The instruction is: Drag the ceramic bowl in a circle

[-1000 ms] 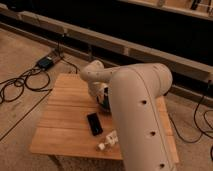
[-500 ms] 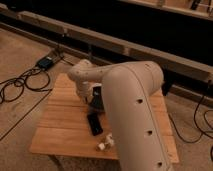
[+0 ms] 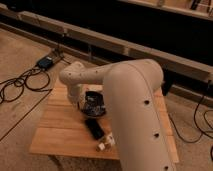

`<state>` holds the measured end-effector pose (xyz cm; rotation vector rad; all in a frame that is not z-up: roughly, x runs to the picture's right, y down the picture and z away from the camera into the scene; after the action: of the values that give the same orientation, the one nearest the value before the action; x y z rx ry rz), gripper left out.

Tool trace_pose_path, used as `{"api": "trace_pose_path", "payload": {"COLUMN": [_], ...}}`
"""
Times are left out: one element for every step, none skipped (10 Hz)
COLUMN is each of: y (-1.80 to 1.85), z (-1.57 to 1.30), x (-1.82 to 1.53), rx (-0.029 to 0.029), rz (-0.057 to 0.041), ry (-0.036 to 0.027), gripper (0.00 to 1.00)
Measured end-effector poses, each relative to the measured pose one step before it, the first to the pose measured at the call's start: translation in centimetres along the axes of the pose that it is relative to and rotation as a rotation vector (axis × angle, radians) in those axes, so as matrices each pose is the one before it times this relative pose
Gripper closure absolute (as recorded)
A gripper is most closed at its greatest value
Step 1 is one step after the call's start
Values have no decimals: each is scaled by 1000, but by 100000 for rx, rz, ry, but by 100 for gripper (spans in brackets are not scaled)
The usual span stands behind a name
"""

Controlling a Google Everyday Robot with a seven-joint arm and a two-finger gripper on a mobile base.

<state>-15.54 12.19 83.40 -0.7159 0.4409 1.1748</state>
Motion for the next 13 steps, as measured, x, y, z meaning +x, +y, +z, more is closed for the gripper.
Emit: {"api": "trace_pose_path", "payload": {"y": [-121, -497, -967, -774, -1333, -1883, -1261, -1987, -1757, -1392, -1605, -1508, -999], "z": [-383, -313, -265, -130, -133, -74, -93, -103, -11, -31, -48, -6, -3], "x": [1011, 863, 964, 488, 466, 302, -30, -361, -426, -491, -727, -927, -890], "rx": [-933, -573, -267, -166, 137, 568, 162, 163, 553, 522, 475, 473, 503], "rz": [2215, 2695, 3675, 2795, 4079, 4903, 3194, 4761, 3875, 2933, 3295, 2985, 1424], "ry": [940, 683, 707, 274, 142, 31, -320, -792, -504, -531, -588, -538, -529], "gripper": [100, 100, 100, 100, 100, 100, 100, 100, 100, 100, 100, 100, 100]}}
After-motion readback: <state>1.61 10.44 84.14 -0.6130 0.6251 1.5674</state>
